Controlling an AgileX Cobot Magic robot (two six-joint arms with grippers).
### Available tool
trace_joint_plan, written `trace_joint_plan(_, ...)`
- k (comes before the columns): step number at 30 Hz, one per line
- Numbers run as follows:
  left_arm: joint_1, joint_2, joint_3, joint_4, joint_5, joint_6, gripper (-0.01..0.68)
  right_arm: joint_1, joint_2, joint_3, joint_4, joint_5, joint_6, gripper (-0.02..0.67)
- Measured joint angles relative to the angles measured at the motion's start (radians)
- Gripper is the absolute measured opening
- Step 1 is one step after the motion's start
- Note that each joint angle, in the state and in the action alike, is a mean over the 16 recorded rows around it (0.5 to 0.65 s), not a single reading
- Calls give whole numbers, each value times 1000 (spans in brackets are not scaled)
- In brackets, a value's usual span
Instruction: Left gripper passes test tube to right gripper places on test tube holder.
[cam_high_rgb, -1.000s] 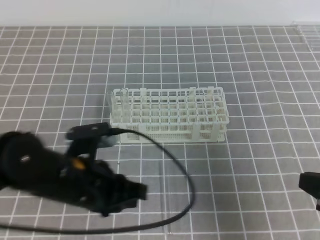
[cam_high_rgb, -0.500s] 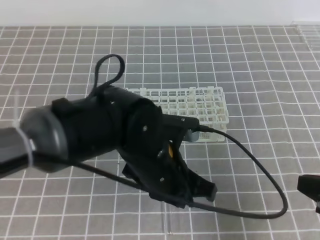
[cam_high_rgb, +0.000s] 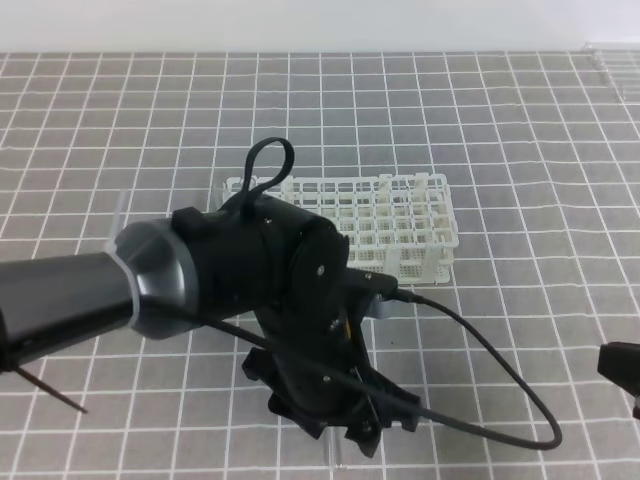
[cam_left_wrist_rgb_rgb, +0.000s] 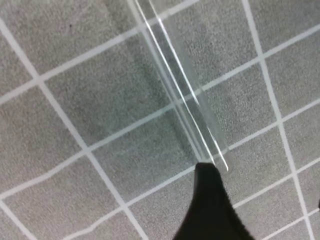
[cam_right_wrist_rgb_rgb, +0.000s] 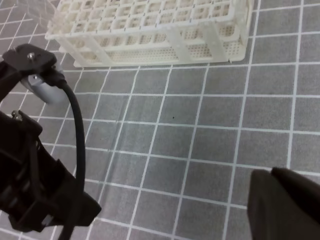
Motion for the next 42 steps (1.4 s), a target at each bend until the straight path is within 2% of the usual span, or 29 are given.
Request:
trace_joint_plan(4, -11, 7, -5, 2, -12, -6, 405, 0, 0, 0, 0, -3, 0, -13)
trace_joint_plan(19, -80, 28, -74, 136, 14, -128, 392, 0, 0, 0, 1, -7, 0, -13)
trace_joint_plan(28, -81, 89, -78, 209, 24, -185, 392, 0, 0, 0, 2, -6, 0, -13)
trace_joint_plan(42, -81, 159, -80, 218, 32, -184, 368, 0, 0, 0, 4, -4, 0, -13)
